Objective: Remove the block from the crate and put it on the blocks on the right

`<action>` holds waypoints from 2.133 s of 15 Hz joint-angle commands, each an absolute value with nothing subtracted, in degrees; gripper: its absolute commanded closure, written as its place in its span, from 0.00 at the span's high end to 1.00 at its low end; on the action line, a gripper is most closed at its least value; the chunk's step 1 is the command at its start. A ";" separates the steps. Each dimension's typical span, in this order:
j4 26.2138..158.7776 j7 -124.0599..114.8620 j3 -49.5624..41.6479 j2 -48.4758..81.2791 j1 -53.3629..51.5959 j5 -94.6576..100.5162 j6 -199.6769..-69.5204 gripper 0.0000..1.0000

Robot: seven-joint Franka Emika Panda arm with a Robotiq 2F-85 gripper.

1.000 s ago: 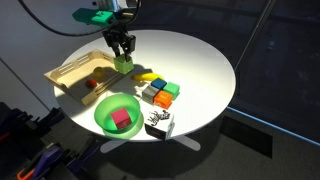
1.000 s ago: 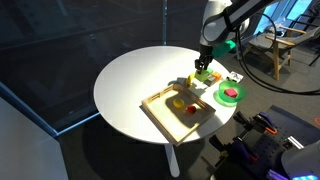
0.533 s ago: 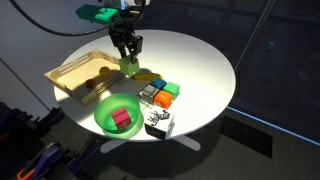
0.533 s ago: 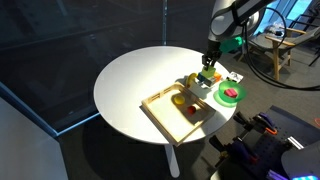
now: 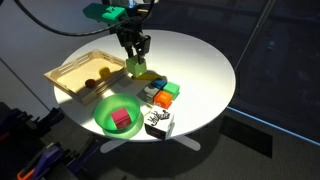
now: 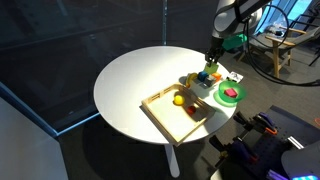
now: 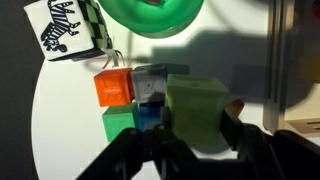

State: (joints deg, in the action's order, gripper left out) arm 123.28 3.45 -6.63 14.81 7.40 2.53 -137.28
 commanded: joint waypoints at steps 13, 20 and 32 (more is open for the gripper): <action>121.46 3.44 -7.63 16.06 8.37 2.57 -137.11 0.52; 120.15 3.20 -7.88 16.69 8.75 2.12 -136.44 0.27; 114.94 2.44 -9.15 22.26 9.39 2.23 -138.34 0.27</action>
State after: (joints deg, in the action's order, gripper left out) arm 118.22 3.29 -9.33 19.46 8.71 2.53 -138.40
